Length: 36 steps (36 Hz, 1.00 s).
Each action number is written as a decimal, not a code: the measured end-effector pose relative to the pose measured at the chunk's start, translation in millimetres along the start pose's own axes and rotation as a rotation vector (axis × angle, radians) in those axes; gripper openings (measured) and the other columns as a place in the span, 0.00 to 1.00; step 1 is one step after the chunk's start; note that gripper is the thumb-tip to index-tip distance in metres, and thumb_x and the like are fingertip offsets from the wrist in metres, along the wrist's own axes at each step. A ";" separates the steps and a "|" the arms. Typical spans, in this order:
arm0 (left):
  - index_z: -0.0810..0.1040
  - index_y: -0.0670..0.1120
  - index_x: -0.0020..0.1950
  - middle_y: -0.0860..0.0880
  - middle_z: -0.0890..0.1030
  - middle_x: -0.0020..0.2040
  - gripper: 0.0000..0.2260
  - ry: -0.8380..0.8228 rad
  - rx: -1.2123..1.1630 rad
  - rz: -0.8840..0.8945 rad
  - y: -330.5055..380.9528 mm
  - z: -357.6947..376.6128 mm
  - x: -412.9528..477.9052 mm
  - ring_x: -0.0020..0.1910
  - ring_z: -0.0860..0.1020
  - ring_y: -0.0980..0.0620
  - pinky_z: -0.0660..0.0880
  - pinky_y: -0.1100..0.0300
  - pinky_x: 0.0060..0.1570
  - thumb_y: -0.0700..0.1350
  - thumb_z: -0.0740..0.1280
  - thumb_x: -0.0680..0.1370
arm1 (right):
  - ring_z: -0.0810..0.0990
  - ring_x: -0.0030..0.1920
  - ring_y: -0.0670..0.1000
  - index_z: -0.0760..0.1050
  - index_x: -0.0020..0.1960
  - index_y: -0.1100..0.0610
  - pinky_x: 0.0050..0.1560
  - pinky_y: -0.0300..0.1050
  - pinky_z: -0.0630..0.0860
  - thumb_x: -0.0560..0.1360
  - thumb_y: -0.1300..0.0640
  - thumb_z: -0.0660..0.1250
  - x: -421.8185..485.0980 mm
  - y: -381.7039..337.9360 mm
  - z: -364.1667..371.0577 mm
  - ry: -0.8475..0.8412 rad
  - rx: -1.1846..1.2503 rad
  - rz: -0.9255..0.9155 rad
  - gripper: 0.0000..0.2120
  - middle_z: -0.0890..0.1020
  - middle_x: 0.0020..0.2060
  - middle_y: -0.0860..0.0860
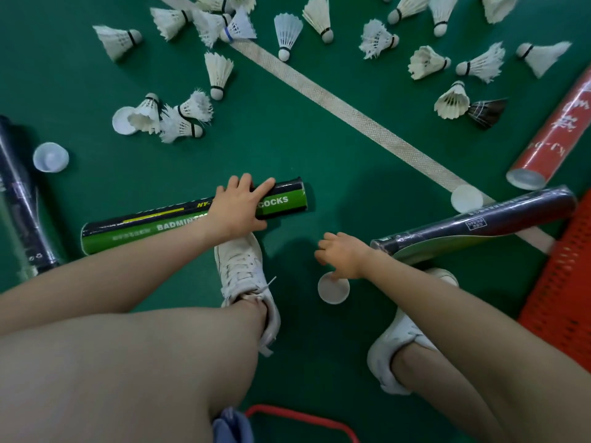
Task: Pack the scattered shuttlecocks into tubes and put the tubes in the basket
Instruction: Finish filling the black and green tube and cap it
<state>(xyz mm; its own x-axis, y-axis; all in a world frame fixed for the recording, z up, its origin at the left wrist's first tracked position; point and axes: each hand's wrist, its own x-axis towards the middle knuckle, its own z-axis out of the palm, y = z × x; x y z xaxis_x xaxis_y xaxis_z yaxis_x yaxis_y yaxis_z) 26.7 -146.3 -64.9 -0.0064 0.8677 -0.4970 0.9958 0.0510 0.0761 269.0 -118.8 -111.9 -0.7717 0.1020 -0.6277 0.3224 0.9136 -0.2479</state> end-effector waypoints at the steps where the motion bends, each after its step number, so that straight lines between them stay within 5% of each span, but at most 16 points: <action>1: 0.52 0.55 0.77 0.41 0.65 0.64 0.39 0.003 0.001 0.004 1.1 -0.1 0.0 0.62 0.65 0.41 0.67 0.44 0.60 0.56 0.69 0.73 | 0.68 0.61 0.55 0.72 0.60 0.56 0.54 0.48 0.67 0.74 0.45 0.66 0.9 -1.1 1.5 -0.011 -0.014 -0.001 0.20 0.74 0.57 0.54; 9: 0.52 0.55 0.77 0.42 0.65 0.64 0.38 0.008 0.005 0.005 3.5 2.7 0.2 0.62 0.65 0.41 0.67 0.45 0.60 0.56 0.69 0.73 | 0.70 0.59 0.56 0.74 0.58 0.58 0.52 0.48 0.66 0.78 0.52 0.61 -2.6 0.3 15.5 0.040 0.021 0.018 0.13 0.76 0.55 0.55; 17: 0.53 0.54 0.77 0.42 0.66 0.62 0.39 0.040 -0.050 -0.053 -1.5 -0.3 5.9 0.61 0.66 0.41 0.67 0.46 0.58 0.55 0.70 0.72 | 0.69 0.58 0.59 0.66 0.64 0.62 0.53 0.50 0.67 0.79 0.58 0.58 7.6 31.4 -8.9 0.462 0.424 0.664 0.15 0.72 0.59 0.58; 20: 0.54 0.54 0.77 0.42 0.67 0.61 0.38 0.048 -0.081 -0.070 -0.8 -0.3 9.0 0.60 0.66 0.41 0.68 0.47 0.58 0.56 0.70 0.72 | 0.64 0.65 0.60 0.57 0.73 0.58 0.61 0.53 0.68 0.79 0.53 0.60 10.3 34.1 -12.9 0.466 0.524 0.595 0.26 0.63 0.69 0.58; 25: 0.55 0.54 0.77 0.42 0.67 0.60 0.38 0.059 -0.103 -0.075 1.1 0.5 14.4 0.59 0.67 0.41 0.69 0.46 0.57 0.56 0.70 0.72 | 0.44 0.76 0.61 0.57 0.75 0.48 0.74 0.59 0.51 0.77 0.49 0.63 26.0 34.1 -12.7 0.365 0.465 0.468 0.29 0.44 0.77 0.55; 30: 0.55 0.54 0.77 0.42 0.67 0.60 0.37 0.079 -0.122 -0.092 -0.2 -0.4 22.0 0.59 0.67 0.41 0.69 0.46 0.57 0.56 0.70 0.72 | 0.50 0.76 0.61 0.71 0.59 0.63 0.72 0.57 0.56 0.79 0.57 0.62 45.0 41.4 -14.9 0.477 0.480 0.548 0.12 0.53 0.75 0.61; 34: 0.56 0.55 0.76 0.43 0.67 0.59 0.37 0.101 -0.158 -0.115 -1.4 -2.5 26.9 0.58 0.67 0.42 0.69 0.47 0.55 0.56 0.70 0.72 | 0.51 0.75 0.63 0.70 0.57 0.66 0.74 0.55 0.54 0.81 0.58 0.58 50.0 45.4 -12.9 0.474 0.521 0.565 0.11 0.53 0.75 0.65; 36: 0.56 0.55 0.76 0.43 0.67 0.59 0.37 0.115 -0.177 -0.118 -1.4 -3.7 28.6 0.58 0.67 0.42 0.69 0.47 0.55 0.56 0.70 0.72 | 0.54 0.75 0.61 0.70 0.54 0.66 0.72 0.52 0.55 0.81 0.58 0.57 50.3 47.8 -18.0 0.587 0.741 0.620 0.10 0.55 0.75 0.64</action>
<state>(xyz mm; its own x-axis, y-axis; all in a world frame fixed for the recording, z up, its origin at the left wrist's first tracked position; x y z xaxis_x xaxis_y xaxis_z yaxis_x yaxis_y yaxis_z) 24.8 -119.7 -76.0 -0.1426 0.9008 -0.4102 0.9561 0.2325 0.1783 235.8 -62.9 -142.0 -0.4409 0.8038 -0.3994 0.8341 0.2025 -0.5132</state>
